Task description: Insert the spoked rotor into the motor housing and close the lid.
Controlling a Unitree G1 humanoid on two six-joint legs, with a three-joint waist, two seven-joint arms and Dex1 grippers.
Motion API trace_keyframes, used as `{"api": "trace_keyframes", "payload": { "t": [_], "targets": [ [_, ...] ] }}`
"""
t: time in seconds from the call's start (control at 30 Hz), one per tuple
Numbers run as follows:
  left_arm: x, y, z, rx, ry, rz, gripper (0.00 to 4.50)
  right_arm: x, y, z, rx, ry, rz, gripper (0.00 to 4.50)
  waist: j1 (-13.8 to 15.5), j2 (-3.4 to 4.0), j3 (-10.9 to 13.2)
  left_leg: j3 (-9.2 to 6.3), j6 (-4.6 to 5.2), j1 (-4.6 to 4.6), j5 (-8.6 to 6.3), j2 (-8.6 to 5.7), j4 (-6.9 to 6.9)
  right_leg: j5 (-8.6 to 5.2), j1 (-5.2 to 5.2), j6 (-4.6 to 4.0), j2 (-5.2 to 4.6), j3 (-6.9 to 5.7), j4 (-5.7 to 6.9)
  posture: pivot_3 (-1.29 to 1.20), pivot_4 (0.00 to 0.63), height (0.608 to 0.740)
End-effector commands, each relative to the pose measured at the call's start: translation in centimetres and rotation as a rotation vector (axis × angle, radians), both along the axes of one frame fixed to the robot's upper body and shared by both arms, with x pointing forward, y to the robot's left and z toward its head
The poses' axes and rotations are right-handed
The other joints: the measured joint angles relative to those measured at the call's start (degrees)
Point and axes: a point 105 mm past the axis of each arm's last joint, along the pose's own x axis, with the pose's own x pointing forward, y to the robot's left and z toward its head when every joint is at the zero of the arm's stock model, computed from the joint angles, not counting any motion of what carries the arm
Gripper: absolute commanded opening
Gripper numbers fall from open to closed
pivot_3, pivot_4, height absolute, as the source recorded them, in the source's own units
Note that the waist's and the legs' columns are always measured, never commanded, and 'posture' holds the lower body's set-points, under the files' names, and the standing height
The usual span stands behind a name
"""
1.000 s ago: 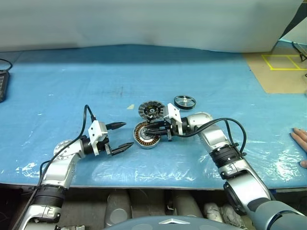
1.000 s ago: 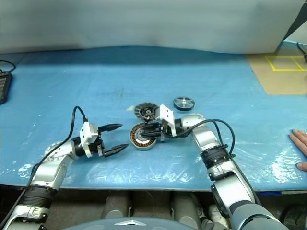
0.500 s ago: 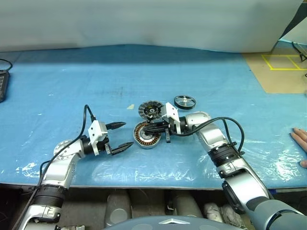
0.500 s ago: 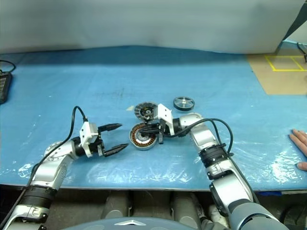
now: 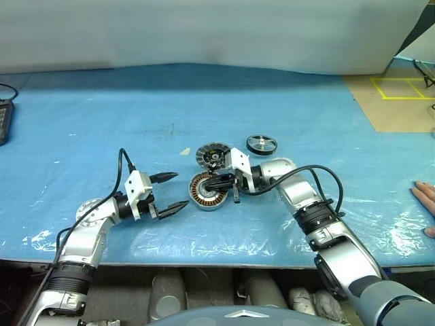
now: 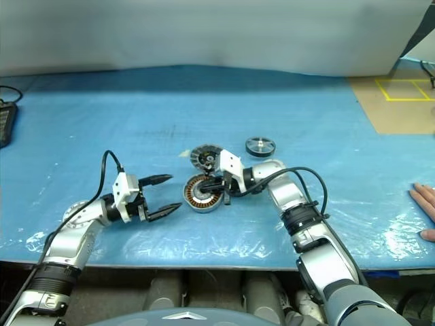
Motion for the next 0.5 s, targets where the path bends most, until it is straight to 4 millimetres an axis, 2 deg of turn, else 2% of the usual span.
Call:
{"api": "trace_keyframes", "payload": {
  "t": [0.03, 0.5],
  "targets": [
    [-0.12, 0.02, 0.25, -0.002, -0.023, 0.002, 4.5, 0.02, -0.1, 0.1, -0.045, -0.028, 0.012, 0.03, 0.0, 0.0, 0.0, 0.0, 0.0, 0.0, 0.0, 0.0, 0.0, 0.0, 0.0, 0.0, 0.0, 0.0, 0.0, 0.0, 0.15, 0.74],
    [-0.37, 0.08, 0.11, -0.002, -0.014, 0.002, 4.5, -0.28, 0.04, 0.16, -0.127, -0.058, 0.025, 0.03, 0.0, -0.01, -0.01, 0.04, -0.01, 0.09, 0.0, 0.0, 0.0, 0.0, 0.07, 0.0, 0.0, 0.05, -0.02, 0.0, 0.15, 0.74]
  ]
}}
